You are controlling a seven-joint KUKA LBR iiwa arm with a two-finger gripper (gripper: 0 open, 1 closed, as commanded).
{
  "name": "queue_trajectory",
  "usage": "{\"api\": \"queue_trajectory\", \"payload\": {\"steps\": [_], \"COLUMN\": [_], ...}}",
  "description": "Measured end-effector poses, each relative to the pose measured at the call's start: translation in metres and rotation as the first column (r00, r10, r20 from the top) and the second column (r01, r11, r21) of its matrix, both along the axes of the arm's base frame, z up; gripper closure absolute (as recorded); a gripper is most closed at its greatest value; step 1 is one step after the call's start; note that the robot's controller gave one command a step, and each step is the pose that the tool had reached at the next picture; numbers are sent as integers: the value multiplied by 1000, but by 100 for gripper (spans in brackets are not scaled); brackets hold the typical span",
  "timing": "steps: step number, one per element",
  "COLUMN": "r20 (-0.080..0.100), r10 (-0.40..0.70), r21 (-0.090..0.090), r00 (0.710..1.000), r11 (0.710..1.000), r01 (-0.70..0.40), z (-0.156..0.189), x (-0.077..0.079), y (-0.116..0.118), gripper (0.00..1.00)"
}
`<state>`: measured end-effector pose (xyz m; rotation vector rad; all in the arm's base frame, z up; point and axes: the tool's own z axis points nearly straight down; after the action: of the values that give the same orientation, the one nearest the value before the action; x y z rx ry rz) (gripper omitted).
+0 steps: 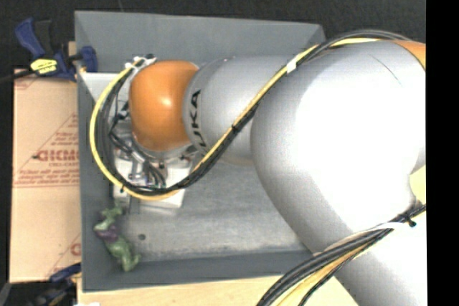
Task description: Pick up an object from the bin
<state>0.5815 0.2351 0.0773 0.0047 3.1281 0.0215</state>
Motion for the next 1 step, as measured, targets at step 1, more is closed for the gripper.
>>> {"api": "queue_trajectory", "payload": {"steps": [1], "r20": [13], "r10": [236], "r21": [-15], "r00": [972], "r11": [972], "r01": [-236], "z": [-6], "x": [-23], "y": [-117], "gripper": [0]}}
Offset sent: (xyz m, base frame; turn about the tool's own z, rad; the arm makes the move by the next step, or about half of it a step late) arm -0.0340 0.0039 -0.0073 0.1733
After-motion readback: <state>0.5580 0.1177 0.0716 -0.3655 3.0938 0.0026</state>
